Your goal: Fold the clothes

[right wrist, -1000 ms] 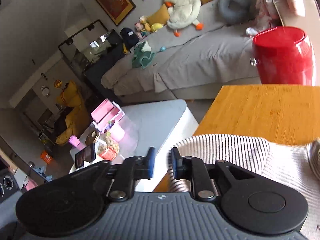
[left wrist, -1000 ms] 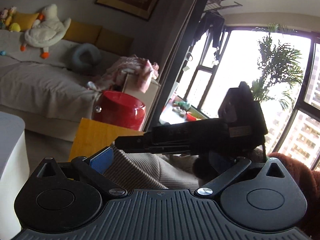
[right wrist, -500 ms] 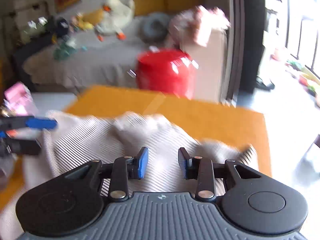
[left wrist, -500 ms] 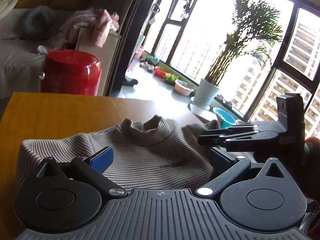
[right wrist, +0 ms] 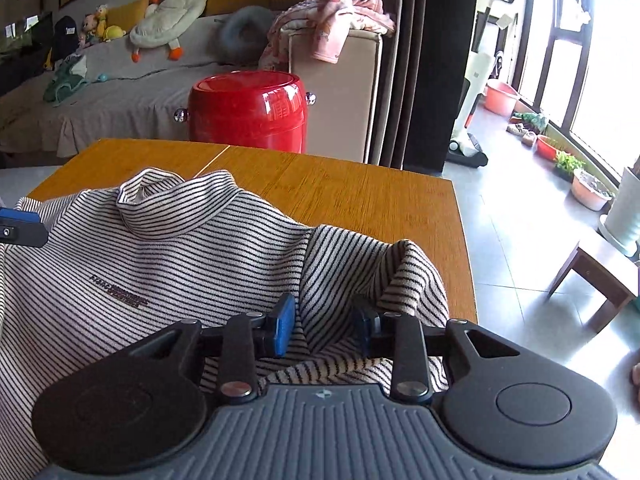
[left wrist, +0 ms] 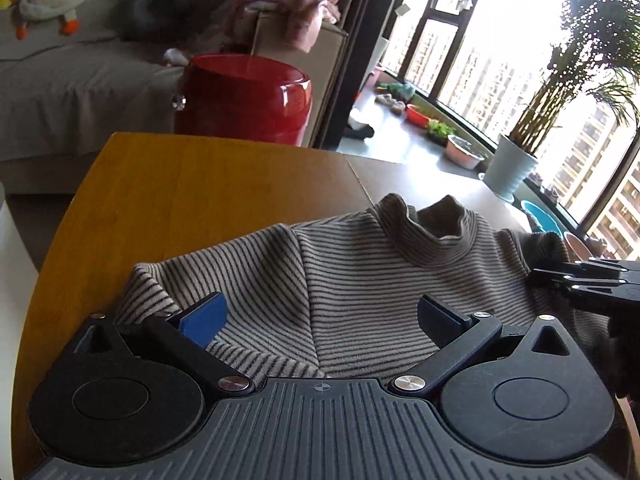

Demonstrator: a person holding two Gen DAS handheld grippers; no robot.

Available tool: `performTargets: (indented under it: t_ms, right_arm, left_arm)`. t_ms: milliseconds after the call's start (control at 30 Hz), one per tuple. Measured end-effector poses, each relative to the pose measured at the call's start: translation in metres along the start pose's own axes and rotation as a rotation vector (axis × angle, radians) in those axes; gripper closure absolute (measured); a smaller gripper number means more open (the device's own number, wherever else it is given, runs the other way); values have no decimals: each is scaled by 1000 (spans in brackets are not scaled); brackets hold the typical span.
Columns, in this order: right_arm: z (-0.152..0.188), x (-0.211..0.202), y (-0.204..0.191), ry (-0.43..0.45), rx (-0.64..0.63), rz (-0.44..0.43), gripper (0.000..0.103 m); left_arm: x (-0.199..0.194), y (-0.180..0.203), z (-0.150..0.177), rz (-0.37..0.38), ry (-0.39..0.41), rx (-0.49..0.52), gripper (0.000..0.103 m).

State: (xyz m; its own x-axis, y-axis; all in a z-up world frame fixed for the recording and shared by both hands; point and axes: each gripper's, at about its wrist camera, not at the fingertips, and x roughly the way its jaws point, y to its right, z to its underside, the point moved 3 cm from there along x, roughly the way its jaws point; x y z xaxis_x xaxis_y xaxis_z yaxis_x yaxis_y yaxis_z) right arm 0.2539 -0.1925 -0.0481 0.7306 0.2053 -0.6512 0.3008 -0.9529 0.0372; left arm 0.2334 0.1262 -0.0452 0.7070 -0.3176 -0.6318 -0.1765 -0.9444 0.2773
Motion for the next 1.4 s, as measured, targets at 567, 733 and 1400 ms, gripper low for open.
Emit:
performTargets:
  t_ms: [567,733,1400]
  right_arm:
    - [87,-119,-85,-44,-308,-72,84]
    - [29,-162,-43,104,-60,-17,93]
    - [-153,-145,-82,321,193,-267,99]
  left_arm:
    - [-54,79,94,210,47,59,0]
    - [-50,67,94,255,52,1,0]
    - [-49,56,94,316,53,-58,0]
